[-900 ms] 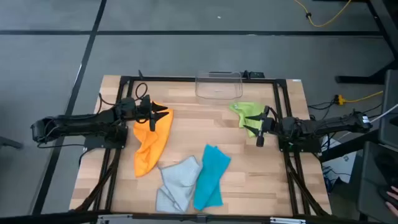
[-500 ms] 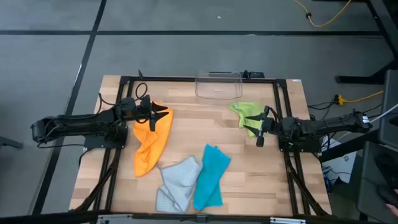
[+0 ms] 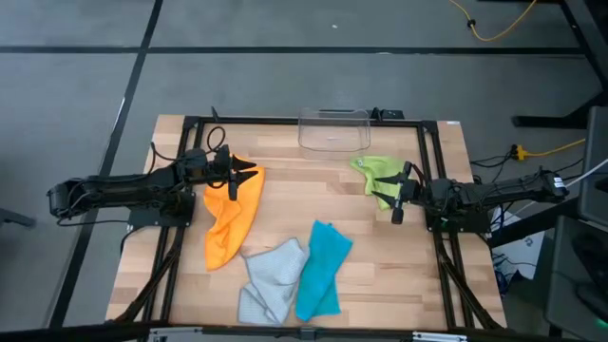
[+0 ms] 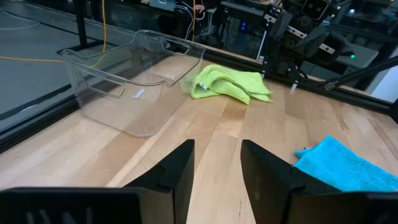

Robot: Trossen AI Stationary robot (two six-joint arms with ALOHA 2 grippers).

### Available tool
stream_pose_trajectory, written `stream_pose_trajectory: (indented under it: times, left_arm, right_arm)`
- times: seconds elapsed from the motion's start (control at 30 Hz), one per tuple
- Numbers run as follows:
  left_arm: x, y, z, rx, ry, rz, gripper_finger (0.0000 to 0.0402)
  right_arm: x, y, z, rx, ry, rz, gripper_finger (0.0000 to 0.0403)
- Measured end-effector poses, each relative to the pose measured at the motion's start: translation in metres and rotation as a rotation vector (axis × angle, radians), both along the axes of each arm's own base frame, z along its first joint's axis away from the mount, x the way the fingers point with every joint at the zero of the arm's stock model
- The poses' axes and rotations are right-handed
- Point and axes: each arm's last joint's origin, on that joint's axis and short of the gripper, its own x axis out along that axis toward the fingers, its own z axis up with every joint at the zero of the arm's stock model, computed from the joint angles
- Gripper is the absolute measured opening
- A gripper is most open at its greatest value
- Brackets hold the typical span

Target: Fold microfiber towels

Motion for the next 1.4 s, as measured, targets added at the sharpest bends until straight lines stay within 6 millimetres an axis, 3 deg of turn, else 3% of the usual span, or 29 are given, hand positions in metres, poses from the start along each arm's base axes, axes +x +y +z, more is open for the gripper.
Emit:
stream_pose_trajectory:
  times: [0.63, 1.17, 1.4]
  left_arm:
    - [0.0, 0.0, 0.0, 0.0, 0.0, 0.0, 0.0124]
    - [0.0, 0.0, 0.0, 0.034, 0.009, -0.007, 0.0124]
    - [0.0, 0.0, 0.002, 0.078, 0.002, -0.013, 0.0124]
  right_arm:
    - [0.0, 0.0, 0.0, 0.001, -0.003, 0.0, 0.0193]
    - [0.001, 0.0, 0.014, 0.105, -0.163, 0.004, 0.0193]
    - [0.011, 0.005, 0.05, 0.133, -0.149, 0.118, 0.0193]
